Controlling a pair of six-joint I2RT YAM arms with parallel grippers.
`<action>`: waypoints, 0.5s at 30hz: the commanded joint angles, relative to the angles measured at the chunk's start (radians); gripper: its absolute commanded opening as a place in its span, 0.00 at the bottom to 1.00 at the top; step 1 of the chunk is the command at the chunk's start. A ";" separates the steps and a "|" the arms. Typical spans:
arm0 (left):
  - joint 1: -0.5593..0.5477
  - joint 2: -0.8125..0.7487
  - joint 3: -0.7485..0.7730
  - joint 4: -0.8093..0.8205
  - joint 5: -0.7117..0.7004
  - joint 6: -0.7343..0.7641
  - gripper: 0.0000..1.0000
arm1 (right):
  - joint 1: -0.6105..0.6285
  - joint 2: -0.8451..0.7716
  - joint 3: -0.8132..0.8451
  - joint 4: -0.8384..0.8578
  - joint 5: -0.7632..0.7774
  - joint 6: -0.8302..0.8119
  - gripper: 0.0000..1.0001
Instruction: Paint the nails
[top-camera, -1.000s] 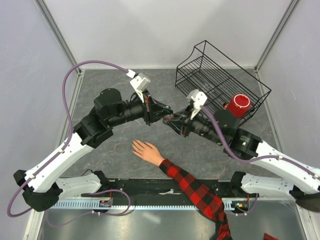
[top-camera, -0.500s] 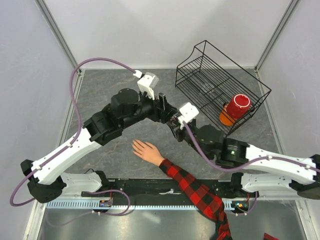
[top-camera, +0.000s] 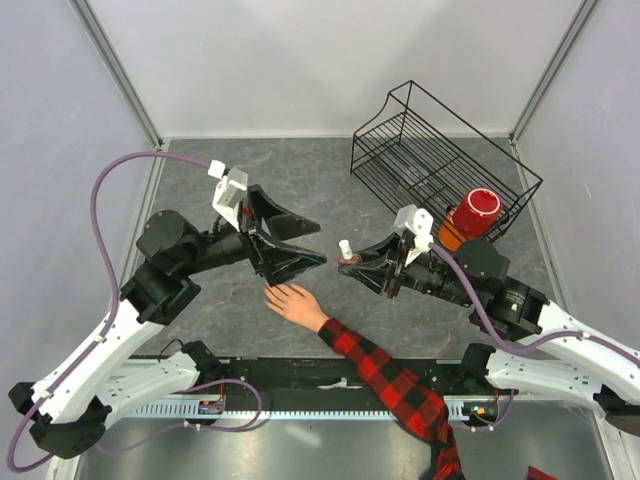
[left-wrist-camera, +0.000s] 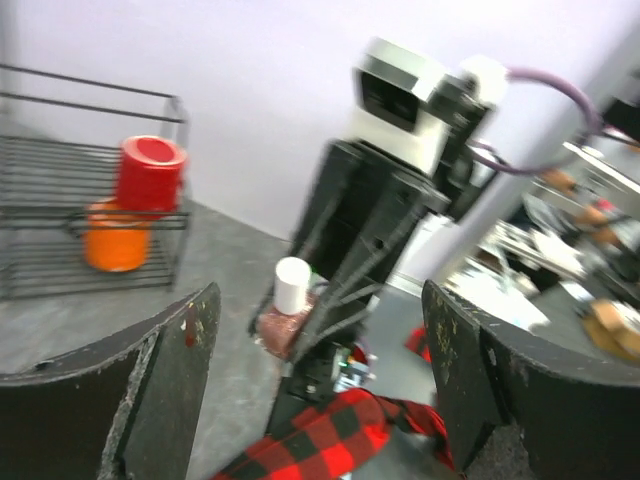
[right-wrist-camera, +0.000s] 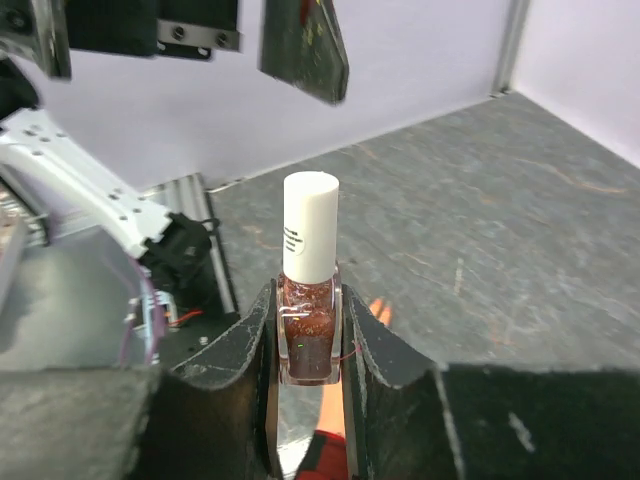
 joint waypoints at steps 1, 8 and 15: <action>0.008 0.059 -0.011 0.159 0.219 -0.088 0.85 | -0.050 -0.012 0.010 0.072 -0.237 0.089 0.00; 0.008 0.118 -0.004 0.211 0.274 -0.104 0.83 | -0.072 0.011 0.018 0.103 -0.294 0.110 0.00; 0.008 0.145 0.012 0.203 0.312 -0.089 0.61 | -0.098 0.014 0.019 0.110 -0.301 0.120 0.00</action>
